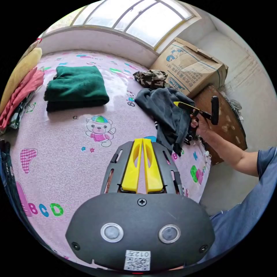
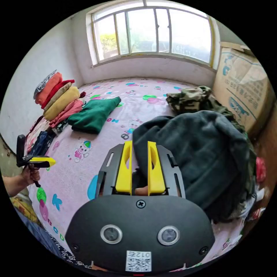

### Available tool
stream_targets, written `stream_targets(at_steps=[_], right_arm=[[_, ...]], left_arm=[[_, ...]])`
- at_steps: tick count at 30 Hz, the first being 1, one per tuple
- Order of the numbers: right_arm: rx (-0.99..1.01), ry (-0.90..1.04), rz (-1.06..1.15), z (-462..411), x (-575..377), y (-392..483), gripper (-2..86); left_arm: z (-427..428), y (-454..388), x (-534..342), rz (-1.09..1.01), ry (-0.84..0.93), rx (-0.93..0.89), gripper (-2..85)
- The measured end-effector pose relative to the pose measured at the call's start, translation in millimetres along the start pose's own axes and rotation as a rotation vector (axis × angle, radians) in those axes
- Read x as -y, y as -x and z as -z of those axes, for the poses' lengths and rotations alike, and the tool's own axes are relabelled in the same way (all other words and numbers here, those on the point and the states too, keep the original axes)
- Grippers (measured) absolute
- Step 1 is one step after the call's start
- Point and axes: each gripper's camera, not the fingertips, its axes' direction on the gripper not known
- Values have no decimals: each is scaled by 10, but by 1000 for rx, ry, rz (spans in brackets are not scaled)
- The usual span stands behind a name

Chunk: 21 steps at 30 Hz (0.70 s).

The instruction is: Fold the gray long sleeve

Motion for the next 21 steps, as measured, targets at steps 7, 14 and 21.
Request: stream_targets(at_steps=[7,14,21], right_arm=[[-236,7,-228,859,-69,-1252,153],[-237,118,-163,849,430,-1655,153],[-134,103,-97,1429,790,-1987,27]], left_arm=[[-500,-853,-29,-128,99,-43,3],[-948,-1498,33,-186,123,39,2],[-1425,-1954,-11,-185,118,79,2]])
